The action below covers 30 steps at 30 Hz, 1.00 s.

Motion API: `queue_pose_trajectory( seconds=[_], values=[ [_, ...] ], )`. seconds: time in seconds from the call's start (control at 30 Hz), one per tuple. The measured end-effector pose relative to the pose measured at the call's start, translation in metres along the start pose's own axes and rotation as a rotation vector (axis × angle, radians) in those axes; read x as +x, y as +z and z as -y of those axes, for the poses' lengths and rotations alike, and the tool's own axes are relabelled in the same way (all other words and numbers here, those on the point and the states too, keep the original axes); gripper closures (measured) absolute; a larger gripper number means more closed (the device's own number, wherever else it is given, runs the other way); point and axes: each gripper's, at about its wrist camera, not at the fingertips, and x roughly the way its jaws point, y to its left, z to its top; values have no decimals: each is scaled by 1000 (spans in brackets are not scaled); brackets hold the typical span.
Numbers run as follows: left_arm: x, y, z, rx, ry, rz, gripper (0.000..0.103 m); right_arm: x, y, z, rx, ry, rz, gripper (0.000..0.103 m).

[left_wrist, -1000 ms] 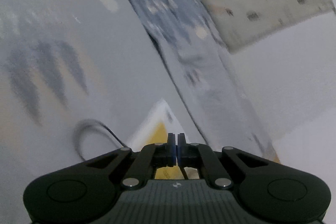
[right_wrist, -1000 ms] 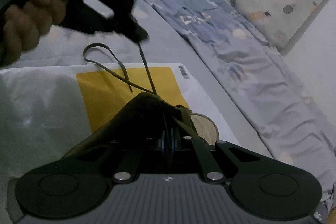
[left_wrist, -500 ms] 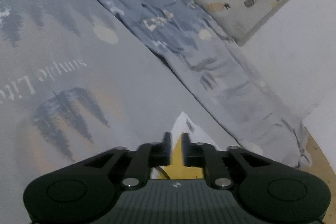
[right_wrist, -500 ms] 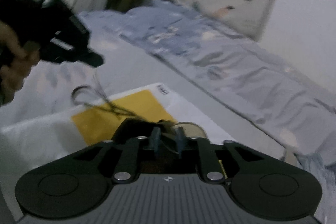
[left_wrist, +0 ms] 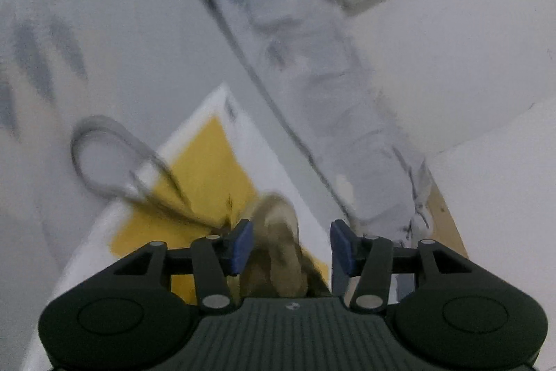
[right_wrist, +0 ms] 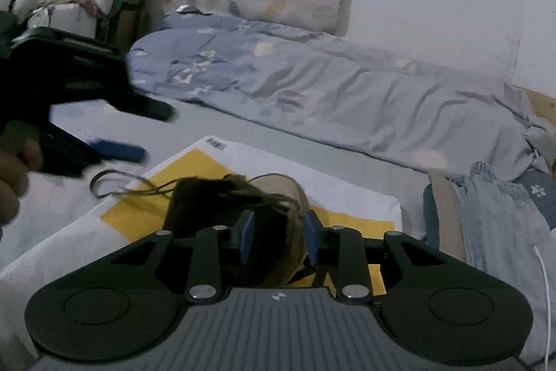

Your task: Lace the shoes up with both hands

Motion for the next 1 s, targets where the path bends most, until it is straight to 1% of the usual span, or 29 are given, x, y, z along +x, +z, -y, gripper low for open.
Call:
queue_pose_trajectory(
  seconds=[0.1, 0.2, 0.27, 0.4, 0.47, 0.53, 0.57, 0.6, 0.63, 0.7, 0.73, 0.77, 0.83, 1.0],
  values=[
    [14, -5, -11, -95, -17, -48, 55, 1, -2, -1, -2, -15, -3, 73],
    [22, -8, -15, -123, -7, -61, 55, 5, -6, 2, 13, -18, -10, 73],
    [26, -11, -17, -134, -3, -61, 55, 6, -7, 3, 16, -11, -14, 73],
    [36, -13, -21, -154, 3, -30, 56, 10, -9, 5, 19, -3, -24, 74],
    [40, -14, -21, -144, 12, -12, 57, 13, -11, 7, 27, -2, -34, 84],
    [43, -14, -20, -129, 19, -1, 59, 14, -12, 7, 31, 4, -37, 89],
    [45, -14, -20, -128, 18, -2, 59, 15, -13, 7, 32, 6, -37, 89],
    [47, -14, -20, -127, 17, -3, 64, 17, -13, 7, 29, 6, -39, 89],
    [47, -14, -20, -125, 19, -1, 72, 19, -13, 6, 27, 6, -41, 89],
    [46, -14, -20, -123, 21, 2, 79, 21, -14, 5, 27, 3, -42, 90],
    [46, -14, -20, -122, 22, 4, 93, 22, -14, 4, 27, 1, -43, 90],
    [44, -14, -19, -116, 30, 4, 99, 22, -14, 3, 27, -2, -42, 90],
    [42, -14, -19, -113, 30, 21, 103, 22, -15, 2, 26, -4, -40, 90],
    [35, -10, -15, -92, 17, 49, 103, 23, -17, 2, 26, -7, -40, 90]
  ],
)
